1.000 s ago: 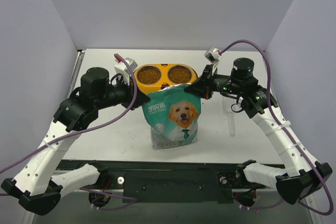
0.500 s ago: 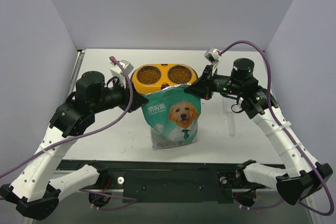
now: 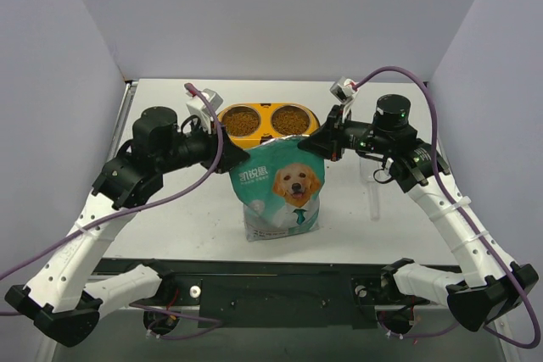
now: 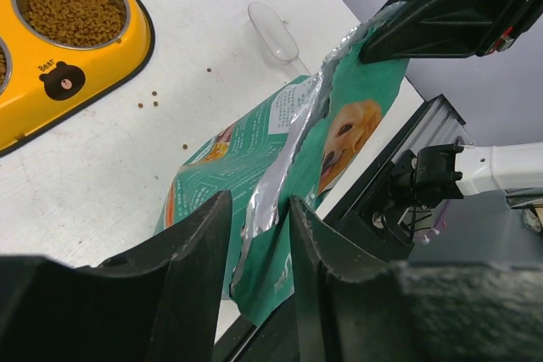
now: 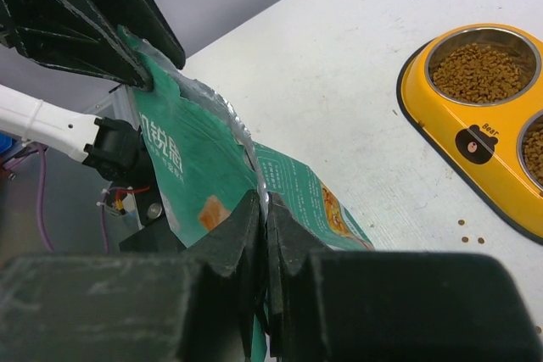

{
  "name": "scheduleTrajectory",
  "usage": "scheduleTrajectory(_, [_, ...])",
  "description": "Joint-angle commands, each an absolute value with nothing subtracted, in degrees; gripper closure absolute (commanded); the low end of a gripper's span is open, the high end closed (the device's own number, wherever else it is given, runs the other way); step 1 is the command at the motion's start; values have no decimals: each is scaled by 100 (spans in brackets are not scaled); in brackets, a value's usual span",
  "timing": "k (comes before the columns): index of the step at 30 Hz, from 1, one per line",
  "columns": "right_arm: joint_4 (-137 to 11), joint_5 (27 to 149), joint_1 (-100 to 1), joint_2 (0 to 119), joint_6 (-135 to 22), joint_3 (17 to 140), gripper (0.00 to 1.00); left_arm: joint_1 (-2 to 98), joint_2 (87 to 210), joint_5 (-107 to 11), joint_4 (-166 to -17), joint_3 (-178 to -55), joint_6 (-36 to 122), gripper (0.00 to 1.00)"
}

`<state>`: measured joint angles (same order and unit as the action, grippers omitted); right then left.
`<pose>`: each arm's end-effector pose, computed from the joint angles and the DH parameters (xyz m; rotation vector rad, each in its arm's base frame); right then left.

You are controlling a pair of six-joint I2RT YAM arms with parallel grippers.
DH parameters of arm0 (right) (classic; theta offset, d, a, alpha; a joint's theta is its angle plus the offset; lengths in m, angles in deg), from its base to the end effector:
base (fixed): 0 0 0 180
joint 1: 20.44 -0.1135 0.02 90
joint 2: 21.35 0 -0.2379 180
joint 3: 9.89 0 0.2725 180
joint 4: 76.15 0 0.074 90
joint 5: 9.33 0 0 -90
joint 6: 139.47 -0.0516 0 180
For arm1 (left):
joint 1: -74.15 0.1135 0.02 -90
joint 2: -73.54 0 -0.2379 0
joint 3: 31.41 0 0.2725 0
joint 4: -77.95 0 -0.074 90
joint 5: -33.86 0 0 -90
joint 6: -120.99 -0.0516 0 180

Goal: Serve the pet food

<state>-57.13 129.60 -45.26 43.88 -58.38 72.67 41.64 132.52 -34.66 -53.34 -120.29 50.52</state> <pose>0.2453 0.1563 0.4075 -0.9015 1.4545 1.1225 0.1999 -0.1498 0.4139 0.4903 1.9346 -0.9581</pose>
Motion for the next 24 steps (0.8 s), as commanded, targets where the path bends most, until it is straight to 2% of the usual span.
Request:
scheduleTrajectory(1, [-6106,12998,-4540,4219,-5712,7534,100,4181,13471,-3250,-5795,-12331,5076,56])
scheduleTrajectory(6, [-6071,12989,-4557,4211,-5703,7543,100,4172,13612,-3004,-6102,-12244,5181,59])
scheduleTrajectory(7, [-6053,12972,-4557,4193,-5694,7543,100,4163,13621,-2969,-6146,-12244,5190,62])
scheduleTrajectory(10, [-5966,12937,-4540,4158,-5615,7534,100,4172,13551,-2977,-6121,-12270,5086,100])
scheduleTrajectory(17, [-5921,13050,-4408,4105,-5633,7525,100,4181,13164,-2987,-6401,-12033,5041,100])
scheduleTrajectory(18, [-5974,13085,-4408,4105,-5676,7534,100,4172,13242,-2934,-6419,-12050,5111,95])
scheduleTrajectory(20, [-6000,13112,-4426,4140,-5712,7542,100,4137,13383,-2793,-6463,-12103,5164,76])
scheduleTrajectory(22, [-5957,13130,-4452,4167,-5703,7586,100,4015,13506,-2915,-6463,-12199,5121,64])
scheduleTrajectory(24, [-5878,13121,-4470,4184,-5650,7630,100,3918,13672,-2977,-6367,-12392,5024,60])
